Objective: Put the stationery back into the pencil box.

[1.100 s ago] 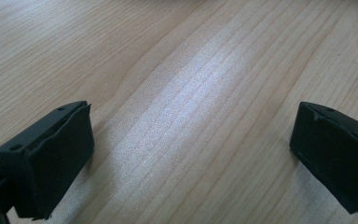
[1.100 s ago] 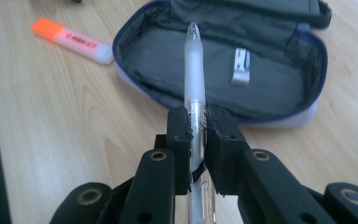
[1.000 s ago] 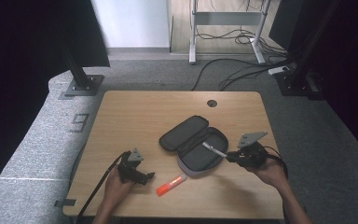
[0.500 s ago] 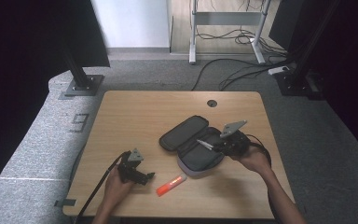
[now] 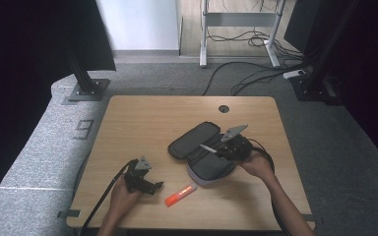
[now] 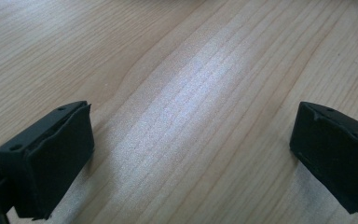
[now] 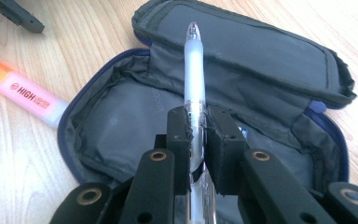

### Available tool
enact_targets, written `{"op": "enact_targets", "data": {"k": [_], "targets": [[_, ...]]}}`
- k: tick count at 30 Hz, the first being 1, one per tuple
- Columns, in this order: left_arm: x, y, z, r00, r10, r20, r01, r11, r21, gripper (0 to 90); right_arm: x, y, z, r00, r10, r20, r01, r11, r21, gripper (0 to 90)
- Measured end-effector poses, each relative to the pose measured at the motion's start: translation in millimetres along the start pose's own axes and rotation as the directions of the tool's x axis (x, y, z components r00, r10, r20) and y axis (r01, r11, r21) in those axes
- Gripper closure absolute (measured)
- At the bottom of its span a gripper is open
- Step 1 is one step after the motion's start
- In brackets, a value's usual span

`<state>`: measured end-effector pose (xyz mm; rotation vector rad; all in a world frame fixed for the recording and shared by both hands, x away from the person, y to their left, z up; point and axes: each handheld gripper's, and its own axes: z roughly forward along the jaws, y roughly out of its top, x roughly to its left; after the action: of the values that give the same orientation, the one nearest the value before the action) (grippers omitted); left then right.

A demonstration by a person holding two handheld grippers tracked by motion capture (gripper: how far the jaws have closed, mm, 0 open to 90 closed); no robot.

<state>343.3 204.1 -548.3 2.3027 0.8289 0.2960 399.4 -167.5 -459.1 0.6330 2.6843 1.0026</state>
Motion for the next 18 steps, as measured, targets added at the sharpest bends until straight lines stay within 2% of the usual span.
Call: {"op": "enact_targets", "data": {"k": [7,18], "targets": [[0.0,0.0,0.0,1.0,-0.001,0.0,0.001,1.0,-0.001,0.0,-1.4,2.3,16.8,1.0,-0.008,-0.004,0.008,1.0,0.015,78.6],[-0.2,0.0,0.1,1.0,-0.002,0.0,0.002,1.0,-0.002,0.0,-4.6,-5.5,38.9,0.9997,-0.013,-0.023,0.014,0.999,0.047,78.6]]}}
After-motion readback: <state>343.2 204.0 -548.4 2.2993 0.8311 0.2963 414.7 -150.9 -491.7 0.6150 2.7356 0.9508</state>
